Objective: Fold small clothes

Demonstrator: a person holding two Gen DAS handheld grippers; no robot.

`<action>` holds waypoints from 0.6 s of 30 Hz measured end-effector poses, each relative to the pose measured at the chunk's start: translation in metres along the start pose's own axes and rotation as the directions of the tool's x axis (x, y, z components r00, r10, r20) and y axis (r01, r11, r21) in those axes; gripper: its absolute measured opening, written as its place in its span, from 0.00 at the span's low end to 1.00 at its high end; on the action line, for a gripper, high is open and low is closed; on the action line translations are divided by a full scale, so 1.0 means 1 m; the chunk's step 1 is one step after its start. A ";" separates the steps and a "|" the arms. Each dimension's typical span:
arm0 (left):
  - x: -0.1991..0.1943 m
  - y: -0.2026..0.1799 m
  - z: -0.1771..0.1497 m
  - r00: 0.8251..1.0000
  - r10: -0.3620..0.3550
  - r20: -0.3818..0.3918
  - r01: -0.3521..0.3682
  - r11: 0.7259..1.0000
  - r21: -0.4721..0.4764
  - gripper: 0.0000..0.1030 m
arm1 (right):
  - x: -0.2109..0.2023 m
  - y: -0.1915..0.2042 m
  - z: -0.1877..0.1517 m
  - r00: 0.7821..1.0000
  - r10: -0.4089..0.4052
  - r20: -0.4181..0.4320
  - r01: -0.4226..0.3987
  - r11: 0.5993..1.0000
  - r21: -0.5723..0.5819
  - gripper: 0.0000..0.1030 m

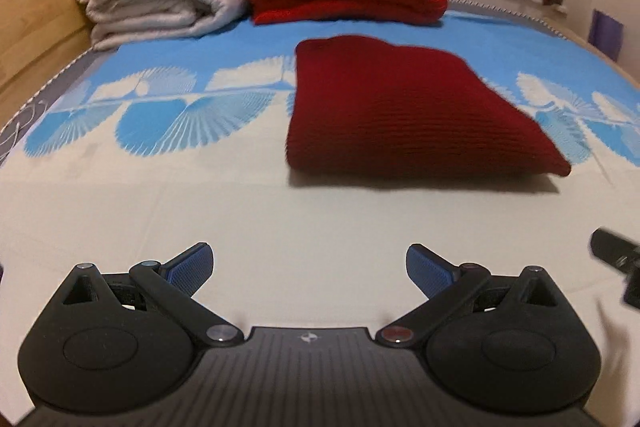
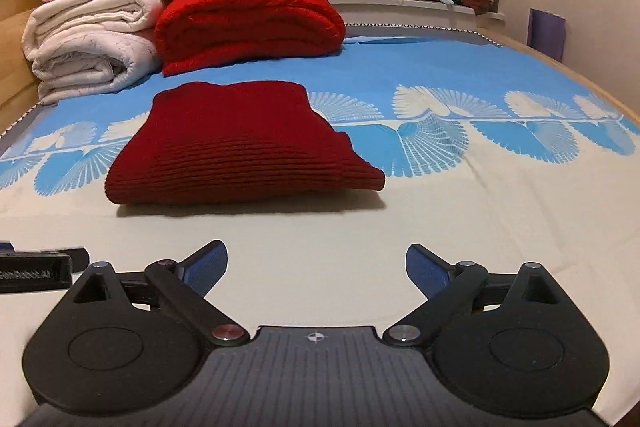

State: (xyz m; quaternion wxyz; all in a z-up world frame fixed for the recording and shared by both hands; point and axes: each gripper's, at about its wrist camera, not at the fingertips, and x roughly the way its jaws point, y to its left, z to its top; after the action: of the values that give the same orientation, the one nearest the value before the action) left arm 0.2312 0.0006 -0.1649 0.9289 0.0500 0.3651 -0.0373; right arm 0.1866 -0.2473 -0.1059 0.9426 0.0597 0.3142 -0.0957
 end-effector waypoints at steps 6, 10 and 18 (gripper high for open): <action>0.010 0.001 0.009 0.999 -0.041 -0.019 0.040 0.998 -0.045 1.00 | 0.015 -0.001 -0.001 0.999 -0.019 -0.025 0.019 1.000 -0.013 0.93; 0.011 -0.001 0.010 0.999 -0.038 -0.011 0.037 0.998 -0.041 1.00 | 0.017 0.001 0.000 1.000 -0.003 -0.030 0.002 1.000 -0.004 0.93; 0.011 -0.004 0.007 1.000 -0.014 -0.004 0.014 1.000 -0.013 1.00 | 0.017 0.003 -0.002 0.999 -0.001 -0.035 0.000 1.000 -0.031 0.93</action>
State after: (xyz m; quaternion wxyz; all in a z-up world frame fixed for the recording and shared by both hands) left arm 0.2441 -0.0047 -0.1674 0.9281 0.0417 0.3676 -0.0414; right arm 0.1990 -0.2460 -0.1177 0.9377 0.0466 0.3323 -0.0900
